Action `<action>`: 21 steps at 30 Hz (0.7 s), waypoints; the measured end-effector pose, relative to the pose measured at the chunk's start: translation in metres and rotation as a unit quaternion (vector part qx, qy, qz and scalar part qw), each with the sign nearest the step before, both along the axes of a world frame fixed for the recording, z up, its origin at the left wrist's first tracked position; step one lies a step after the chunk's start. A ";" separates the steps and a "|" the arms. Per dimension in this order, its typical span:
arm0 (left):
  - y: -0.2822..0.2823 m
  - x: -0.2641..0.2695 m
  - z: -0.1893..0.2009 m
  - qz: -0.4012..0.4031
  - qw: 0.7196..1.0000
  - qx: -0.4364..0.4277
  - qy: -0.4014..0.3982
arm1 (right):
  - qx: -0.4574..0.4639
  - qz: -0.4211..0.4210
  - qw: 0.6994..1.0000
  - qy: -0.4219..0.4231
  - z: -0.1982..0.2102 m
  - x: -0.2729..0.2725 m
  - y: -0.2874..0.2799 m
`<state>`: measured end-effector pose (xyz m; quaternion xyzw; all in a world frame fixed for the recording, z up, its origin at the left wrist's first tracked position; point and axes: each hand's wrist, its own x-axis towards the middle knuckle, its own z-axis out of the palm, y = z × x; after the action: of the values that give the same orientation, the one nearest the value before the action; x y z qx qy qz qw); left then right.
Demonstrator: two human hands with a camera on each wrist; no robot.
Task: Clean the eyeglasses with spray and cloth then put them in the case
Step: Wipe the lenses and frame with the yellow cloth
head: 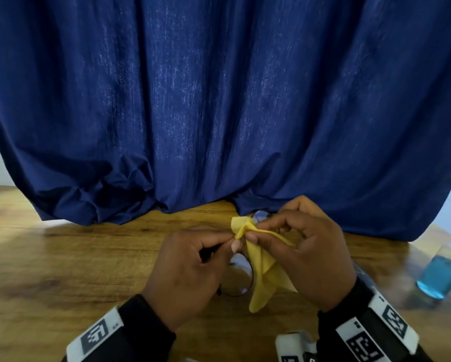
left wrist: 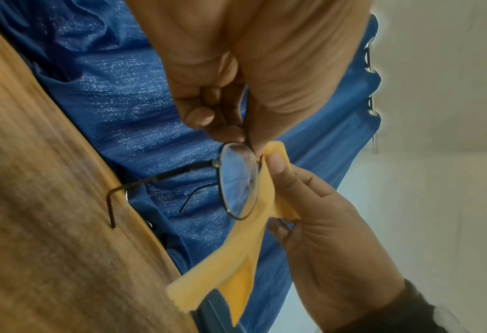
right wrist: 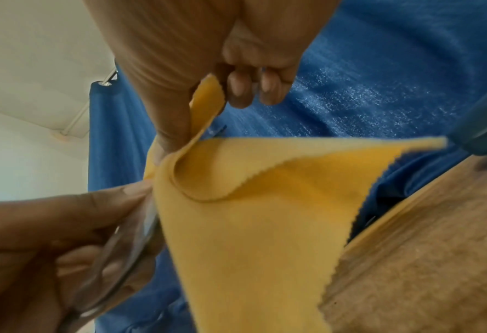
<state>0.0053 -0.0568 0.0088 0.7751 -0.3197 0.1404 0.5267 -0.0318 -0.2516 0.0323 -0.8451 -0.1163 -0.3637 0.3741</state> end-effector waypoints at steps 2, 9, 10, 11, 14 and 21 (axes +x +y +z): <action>0.001 0.001 0.001 0.001 1.000 -0.007 0.009 | -0.020 -0.014 1.000 -0.002 0.000 0.001 -0.003; 0.000 0.000 0.000 -0.005 1.000 0.002 0.018 | -0.005 -0.074 0.996 -0.052 0.000 0.007 -0.013; 0.000 0.000 0.000 -0.006 1.000 -0.006 0.024 | -0.014 -0.052 0.998 -0.040 -0.001 0.006 -0.010; 0.000 0.001 0.000 -0.007 0.999 -0.014 0.032 | -0.030 -0.026 0.999 -0.027 -0.002 0.006 -0.008; 0.000 0.002 0.001 -0.012 0.999 -0.024 0.045 | -0.090 0.030 0.995 -0.008 -0.003 0.006 -0.007; -0.002 -0.001 0.001 0.005 0.999 -0.007 0.032 | -0.057 -0.070 0.993 -0.071 0.003 0.006 -0.018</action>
<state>0.0047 -0.0584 0.0099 0.7770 -0.2981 0.1201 0.5412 -0.0253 -0.2694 0.0351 -0.8430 -0.1036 -0.4411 0.2900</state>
